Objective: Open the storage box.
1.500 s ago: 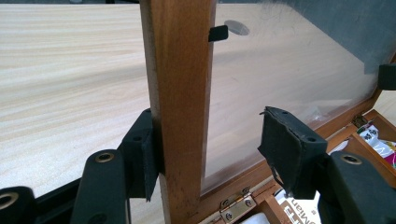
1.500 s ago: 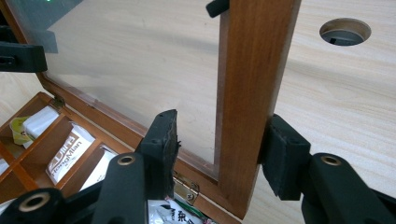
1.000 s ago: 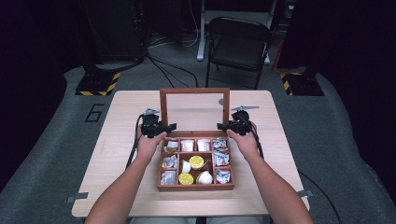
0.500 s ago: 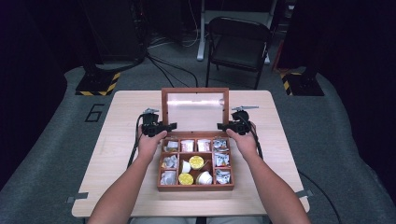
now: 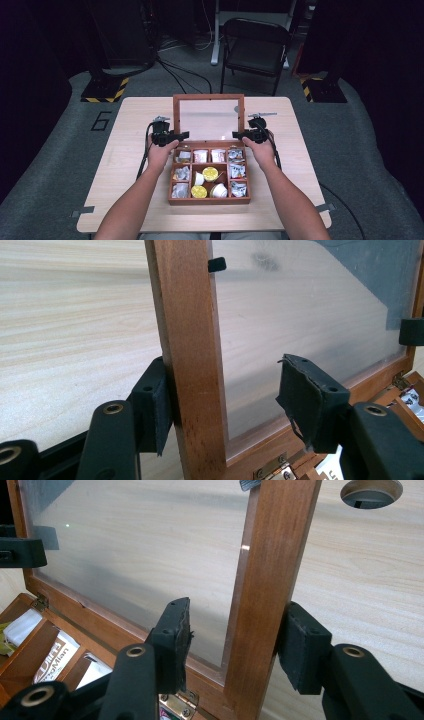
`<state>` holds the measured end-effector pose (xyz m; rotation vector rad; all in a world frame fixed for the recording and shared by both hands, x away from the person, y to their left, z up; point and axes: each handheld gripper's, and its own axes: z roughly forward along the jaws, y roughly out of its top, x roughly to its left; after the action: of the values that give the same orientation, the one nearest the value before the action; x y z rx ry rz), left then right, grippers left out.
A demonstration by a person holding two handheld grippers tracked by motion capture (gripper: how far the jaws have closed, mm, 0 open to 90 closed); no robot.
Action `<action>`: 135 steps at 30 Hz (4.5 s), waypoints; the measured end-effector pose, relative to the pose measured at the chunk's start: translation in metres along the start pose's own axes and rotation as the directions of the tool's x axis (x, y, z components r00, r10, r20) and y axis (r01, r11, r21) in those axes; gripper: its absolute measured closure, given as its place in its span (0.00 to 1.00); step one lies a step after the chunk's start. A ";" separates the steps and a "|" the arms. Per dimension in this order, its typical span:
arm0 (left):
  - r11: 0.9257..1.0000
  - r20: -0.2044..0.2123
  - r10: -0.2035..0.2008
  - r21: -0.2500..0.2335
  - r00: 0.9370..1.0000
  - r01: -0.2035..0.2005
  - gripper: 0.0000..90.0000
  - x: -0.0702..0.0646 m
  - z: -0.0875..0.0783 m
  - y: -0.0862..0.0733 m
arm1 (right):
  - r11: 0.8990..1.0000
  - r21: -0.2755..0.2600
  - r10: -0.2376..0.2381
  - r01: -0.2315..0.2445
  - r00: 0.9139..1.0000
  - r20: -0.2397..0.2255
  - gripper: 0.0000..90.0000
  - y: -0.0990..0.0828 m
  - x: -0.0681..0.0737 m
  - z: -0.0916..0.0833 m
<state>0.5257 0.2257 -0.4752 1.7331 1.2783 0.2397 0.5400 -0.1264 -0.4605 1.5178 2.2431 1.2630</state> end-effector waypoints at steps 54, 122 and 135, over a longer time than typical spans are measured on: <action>0.993 -0.039 -0.081 0.078 0.996 0.084 0.32 0.003 0.017 -0.006 | 0.996 0.026 0.081 -0.083 0.995 0.054 0.39 -0.006 0.001 0.020; 0.972 -0.027 -0.184 0.144 0.983 0.186 0.26 0.014 0.028 -0.012 | 0.975 0.107 0.194 -0.197 0.980 0.038 0.39 -0.011 -0.010 0.028; 0.971 -0.026 -0.188 0.145 0.982 0.190 0.26 0.015 0.029 -0.012 | 0.972 0.100 0.212 -0.214 0.977 0.030 0.39 -0.013 -0.012 0.029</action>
<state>0.5422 0.2224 -0.5055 1.7196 1.4910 0.0464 0.5525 -0.1215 -0.4914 1.8423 2.2129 1.1945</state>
